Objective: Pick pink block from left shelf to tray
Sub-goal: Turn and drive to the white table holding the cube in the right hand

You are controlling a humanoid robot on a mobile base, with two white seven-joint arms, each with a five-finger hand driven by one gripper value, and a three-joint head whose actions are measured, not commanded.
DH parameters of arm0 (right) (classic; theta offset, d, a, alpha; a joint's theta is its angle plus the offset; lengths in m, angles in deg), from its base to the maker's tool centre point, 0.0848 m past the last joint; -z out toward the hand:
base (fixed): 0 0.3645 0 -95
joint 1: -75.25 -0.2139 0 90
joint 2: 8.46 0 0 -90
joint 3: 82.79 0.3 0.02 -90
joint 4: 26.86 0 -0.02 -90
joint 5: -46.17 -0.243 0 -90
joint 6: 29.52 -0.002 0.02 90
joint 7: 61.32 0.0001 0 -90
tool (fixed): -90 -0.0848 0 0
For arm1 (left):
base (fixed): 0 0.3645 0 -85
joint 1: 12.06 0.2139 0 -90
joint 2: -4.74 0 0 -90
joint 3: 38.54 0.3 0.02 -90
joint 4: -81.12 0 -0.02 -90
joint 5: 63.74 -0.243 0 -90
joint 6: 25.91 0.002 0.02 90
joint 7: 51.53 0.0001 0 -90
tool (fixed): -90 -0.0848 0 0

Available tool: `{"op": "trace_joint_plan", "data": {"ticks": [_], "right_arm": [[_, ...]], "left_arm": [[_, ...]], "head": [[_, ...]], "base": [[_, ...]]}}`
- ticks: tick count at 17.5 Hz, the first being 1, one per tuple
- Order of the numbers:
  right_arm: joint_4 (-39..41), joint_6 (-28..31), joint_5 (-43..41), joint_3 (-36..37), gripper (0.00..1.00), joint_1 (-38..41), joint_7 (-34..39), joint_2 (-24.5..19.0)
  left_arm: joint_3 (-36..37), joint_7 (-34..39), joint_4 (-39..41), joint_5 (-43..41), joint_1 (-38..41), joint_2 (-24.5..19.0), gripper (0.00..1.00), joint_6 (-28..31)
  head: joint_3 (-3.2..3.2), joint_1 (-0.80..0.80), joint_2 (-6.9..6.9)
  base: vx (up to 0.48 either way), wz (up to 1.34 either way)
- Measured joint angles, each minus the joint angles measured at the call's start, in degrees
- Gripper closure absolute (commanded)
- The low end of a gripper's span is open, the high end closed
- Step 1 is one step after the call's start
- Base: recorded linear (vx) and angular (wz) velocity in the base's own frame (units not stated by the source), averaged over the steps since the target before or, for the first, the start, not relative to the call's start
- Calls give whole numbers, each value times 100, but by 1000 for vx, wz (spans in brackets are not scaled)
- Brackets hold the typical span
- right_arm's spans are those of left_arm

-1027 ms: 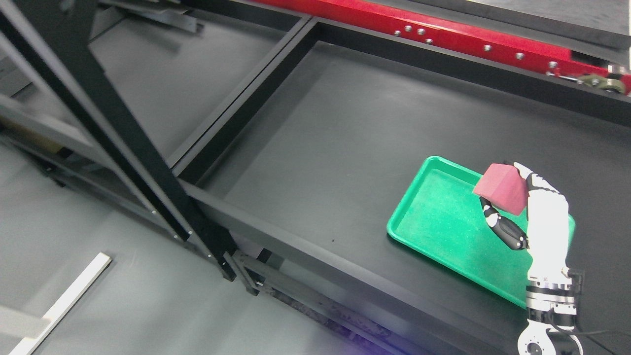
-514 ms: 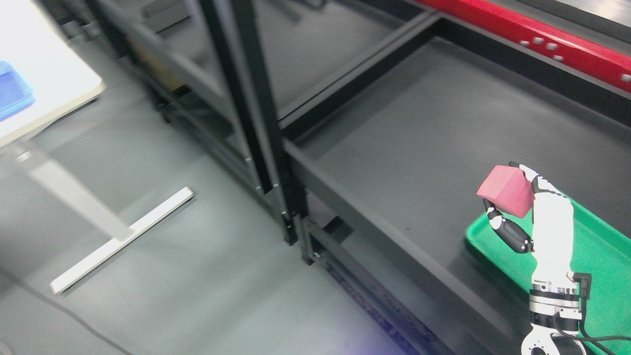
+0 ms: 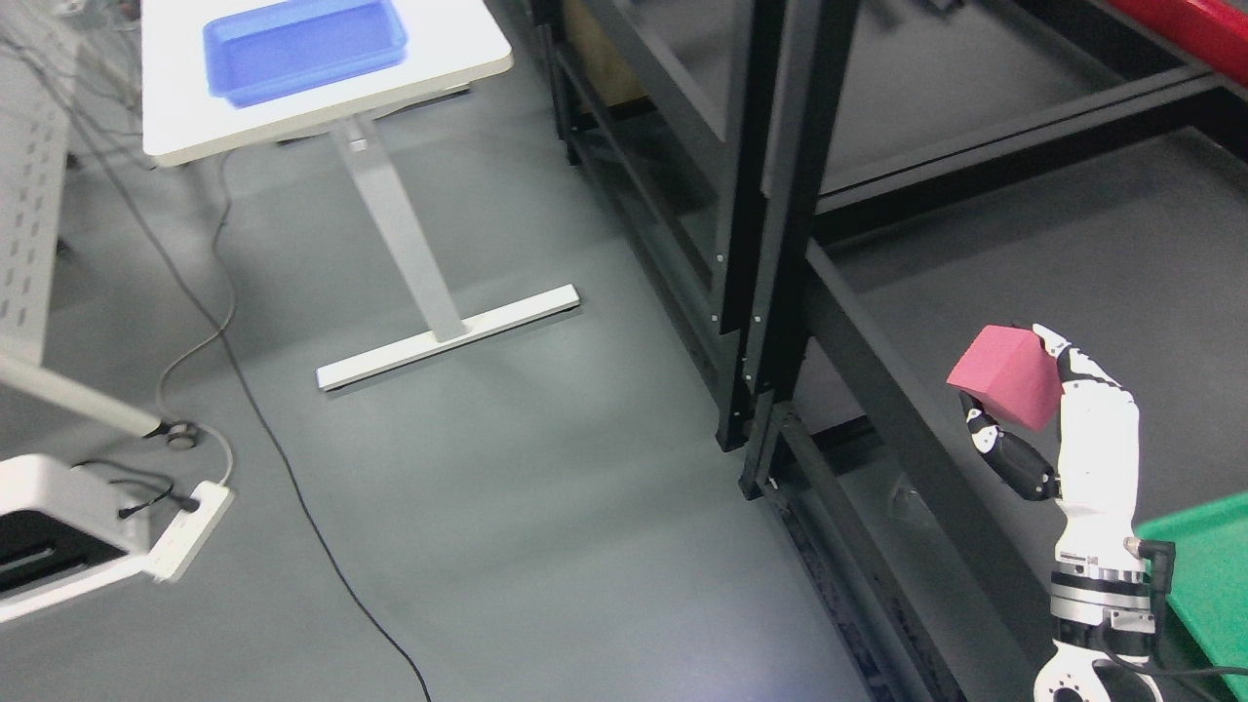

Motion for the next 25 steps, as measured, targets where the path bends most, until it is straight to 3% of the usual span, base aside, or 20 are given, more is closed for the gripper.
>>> {"op": "trace_joint_plan", "data": {"ticks": [25], "right_arm": [[28, -9, -6, 17, 94, -8, 5, -6]], "left_arm": [[0, 0, 0, 0, -1, 0, 0, 5]], "head": [[0, 0, 0]], "base": [[-21, 318]]}}
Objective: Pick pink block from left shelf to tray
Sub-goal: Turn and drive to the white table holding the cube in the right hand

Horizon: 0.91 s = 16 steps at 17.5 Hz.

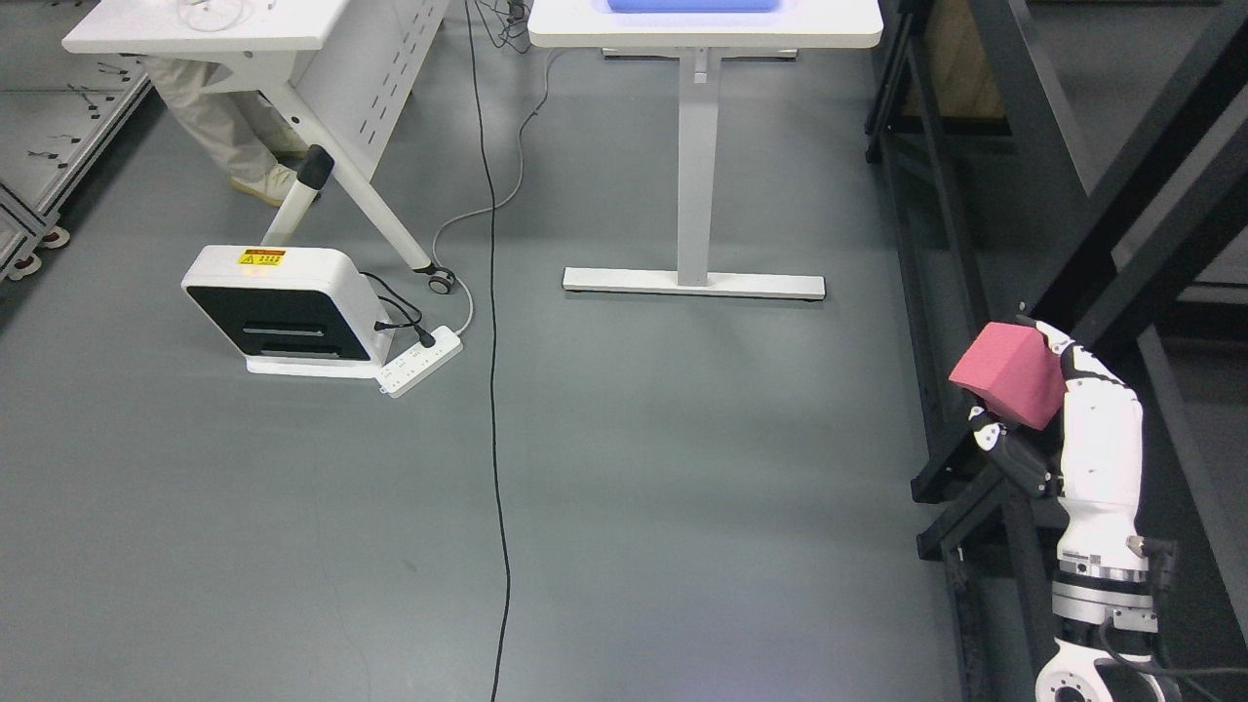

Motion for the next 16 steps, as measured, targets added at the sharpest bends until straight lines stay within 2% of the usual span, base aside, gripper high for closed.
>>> {"op": "trace_joint_plan", "data": {"ticks": [8, 16], "right_arm": [[0, 0, 0, 1, 94, -5, 5, -3], [-10, -1, 0, 1, 94, -32, 6, -3]], "left_arm": [[0, 0, 0, 0, 1, 0, 0, -7], [0, 0, 0, 0, 0, 0, 0, -9]], "head": [[0, 0, 0], [0, 0, 0]], "base": [[133, 284], [230, 3]]}}
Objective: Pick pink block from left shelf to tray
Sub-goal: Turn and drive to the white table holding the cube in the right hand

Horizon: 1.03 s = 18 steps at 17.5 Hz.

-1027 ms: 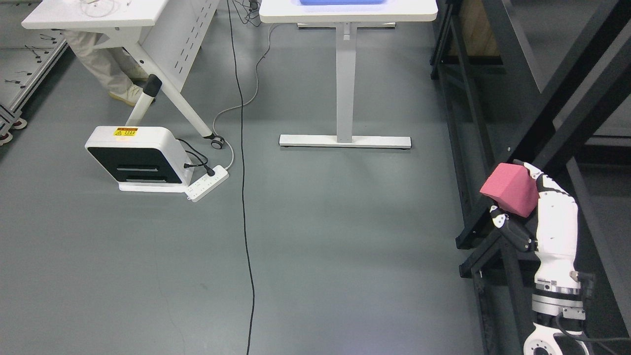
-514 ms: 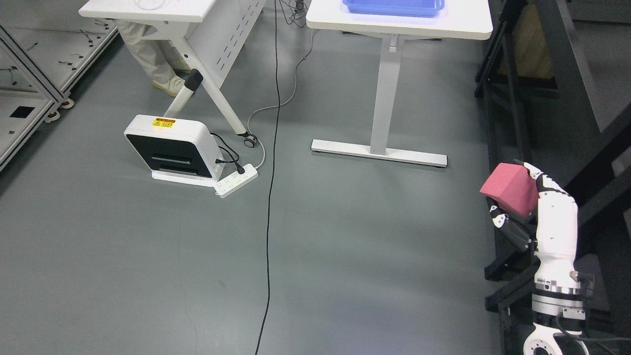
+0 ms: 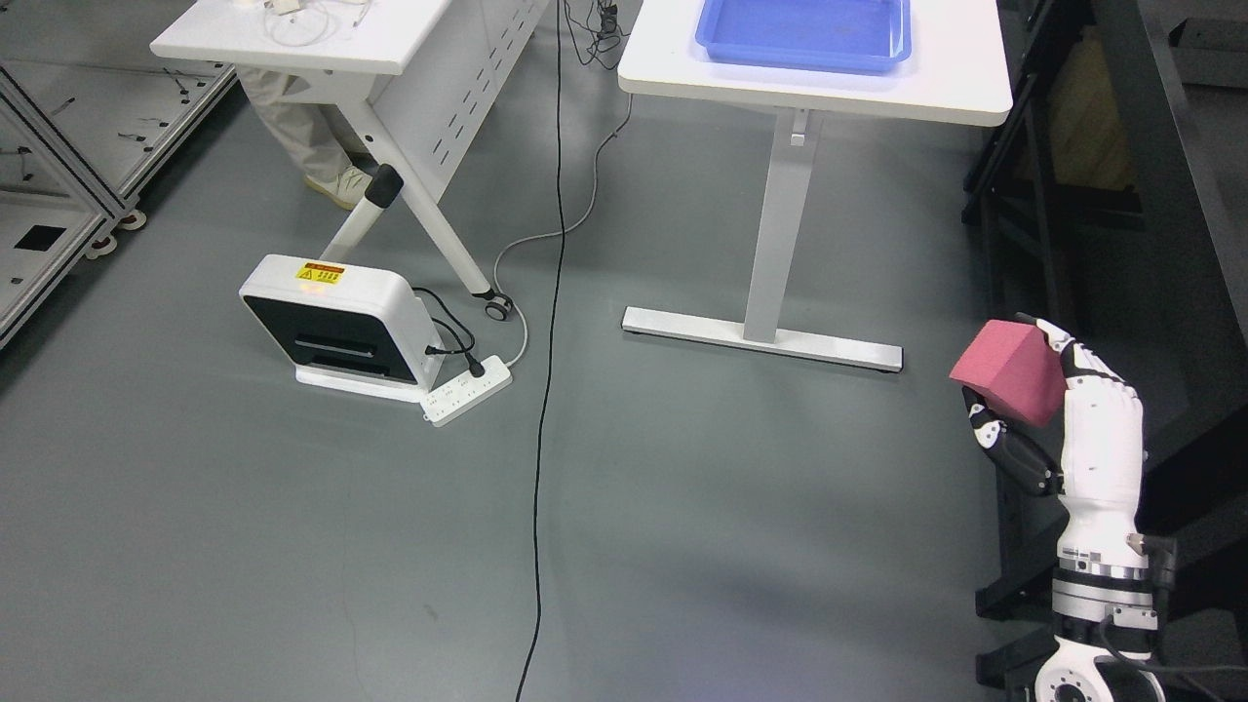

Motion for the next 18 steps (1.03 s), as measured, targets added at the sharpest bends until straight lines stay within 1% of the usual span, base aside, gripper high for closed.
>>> {"op": "trace_joint_plan", "data": {"ticks": [10, 18], "right_arm": [[-9, -1, 0, 1, 94, -11, 15, 3], [-13, -1, 0, 1, 94, -13, -19, 3]], "left_arm": [[0, 0, 0, 0, 0, 0, 0, -1], [0, 0, 0, 0, 0, 0, 0, -2]], "head": [[0, 0, 0], [0, 0, 0]], "base": [[326, -29], [331, 93]]}}
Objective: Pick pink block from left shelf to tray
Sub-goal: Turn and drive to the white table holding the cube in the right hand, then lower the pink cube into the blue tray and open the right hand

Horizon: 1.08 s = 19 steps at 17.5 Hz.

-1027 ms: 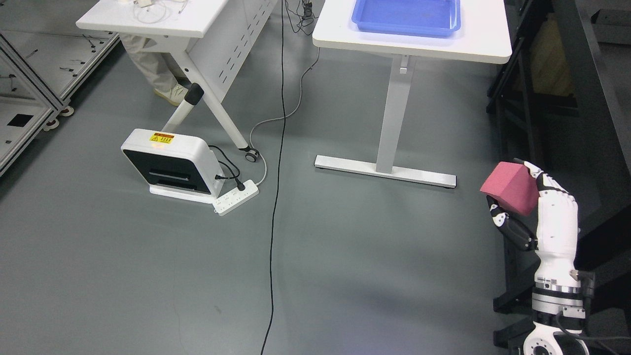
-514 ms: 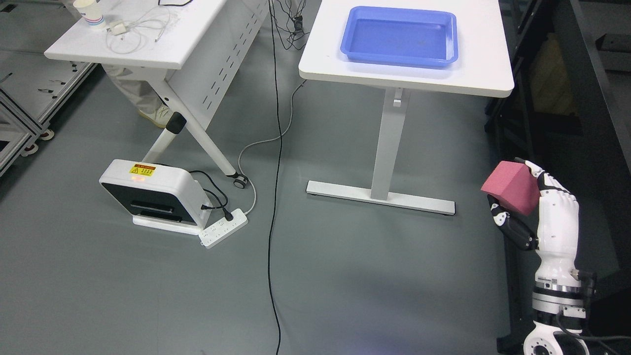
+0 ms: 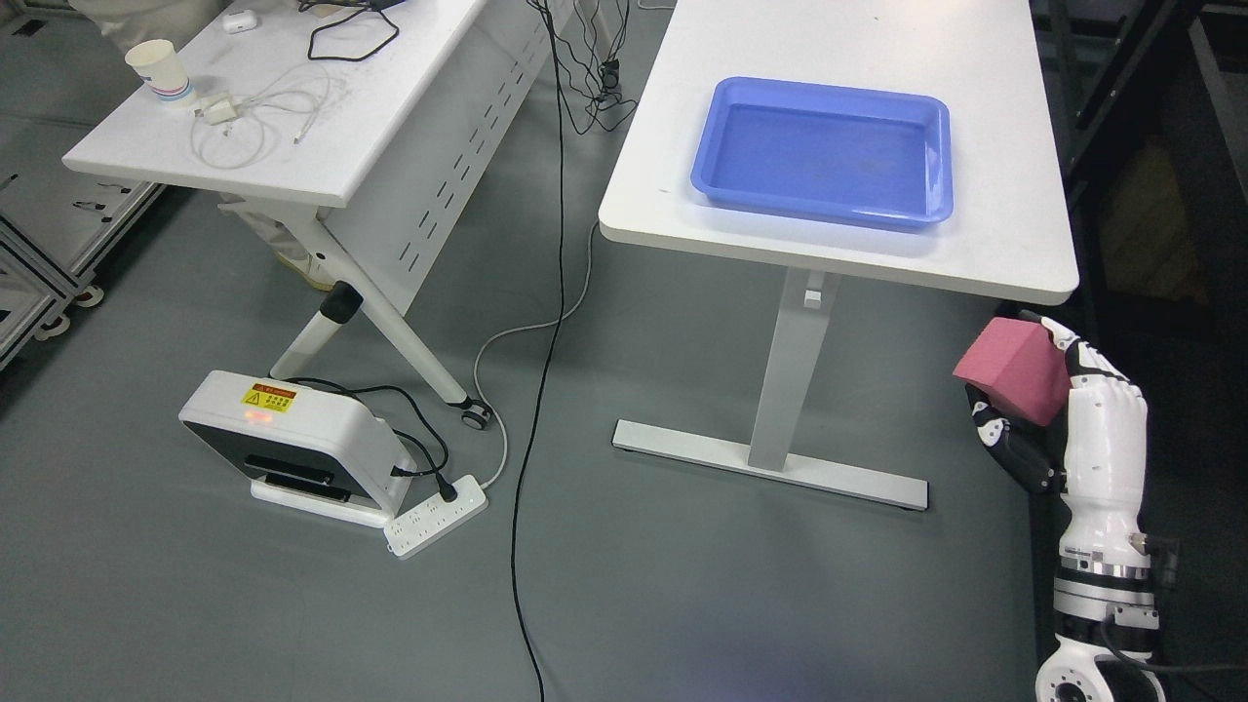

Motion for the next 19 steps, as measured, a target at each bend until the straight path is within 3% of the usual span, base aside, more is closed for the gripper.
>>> {"op": "trace_joint_plan", "data": {"ticks": [19], "right_arm": [[-2, -13, 0, 0, 91, -12, 228, 2]], "left_arm": [[0, 0, 0, 0, 0, 0, 0, -1]], "head": [[0, 0, 0]], "base": [[259, 85]]}}
